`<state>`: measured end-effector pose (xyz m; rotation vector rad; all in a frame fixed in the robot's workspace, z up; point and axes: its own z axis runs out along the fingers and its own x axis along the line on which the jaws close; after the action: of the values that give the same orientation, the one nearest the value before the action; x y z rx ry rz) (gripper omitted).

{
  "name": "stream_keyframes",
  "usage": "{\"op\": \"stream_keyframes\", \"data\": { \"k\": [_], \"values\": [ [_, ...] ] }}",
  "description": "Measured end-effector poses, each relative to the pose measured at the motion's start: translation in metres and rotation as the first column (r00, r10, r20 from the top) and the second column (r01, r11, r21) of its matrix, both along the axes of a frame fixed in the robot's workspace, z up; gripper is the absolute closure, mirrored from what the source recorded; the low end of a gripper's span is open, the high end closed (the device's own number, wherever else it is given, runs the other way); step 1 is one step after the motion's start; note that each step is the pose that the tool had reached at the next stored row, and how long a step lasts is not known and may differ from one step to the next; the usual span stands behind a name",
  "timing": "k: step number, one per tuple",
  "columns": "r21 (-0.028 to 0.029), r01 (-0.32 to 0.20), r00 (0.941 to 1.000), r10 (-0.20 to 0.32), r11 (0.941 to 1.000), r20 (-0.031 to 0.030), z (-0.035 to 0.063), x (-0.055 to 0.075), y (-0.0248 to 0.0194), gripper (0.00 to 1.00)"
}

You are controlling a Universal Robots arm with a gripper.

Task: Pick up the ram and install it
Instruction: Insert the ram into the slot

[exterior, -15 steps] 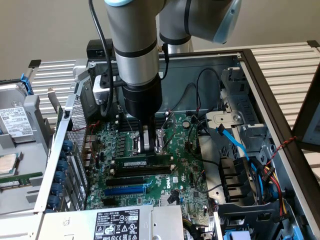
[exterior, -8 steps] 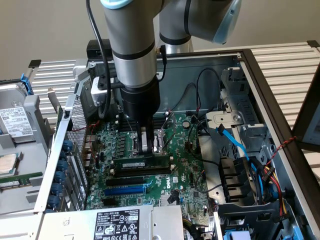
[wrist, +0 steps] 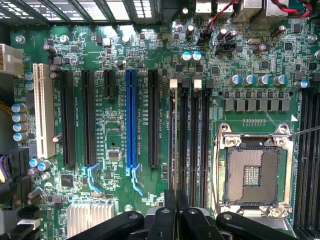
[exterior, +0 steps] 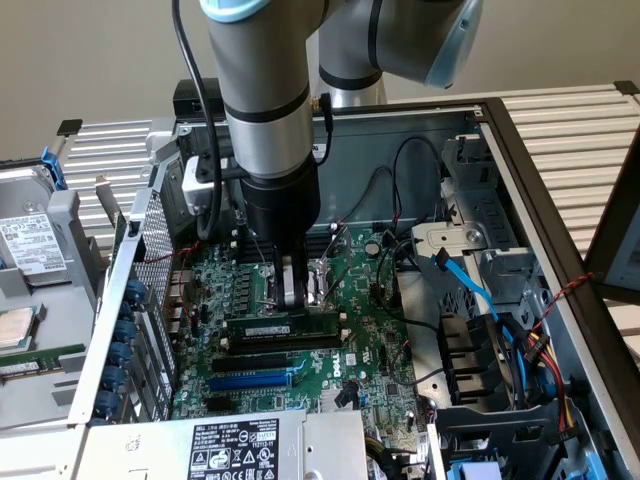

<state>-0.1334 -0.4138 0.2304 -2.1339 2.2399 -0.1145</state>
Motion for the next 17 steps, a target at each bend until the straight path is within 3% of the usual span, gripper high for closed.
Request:
{"op": "stream_keyframes", "data": {
  "k": [17],
  "values": [
    [0.0001,0.0,1.0,0.0,1.0,0.0069,-0.0017,-0.0003,0.0,0.87]
  ]
}}
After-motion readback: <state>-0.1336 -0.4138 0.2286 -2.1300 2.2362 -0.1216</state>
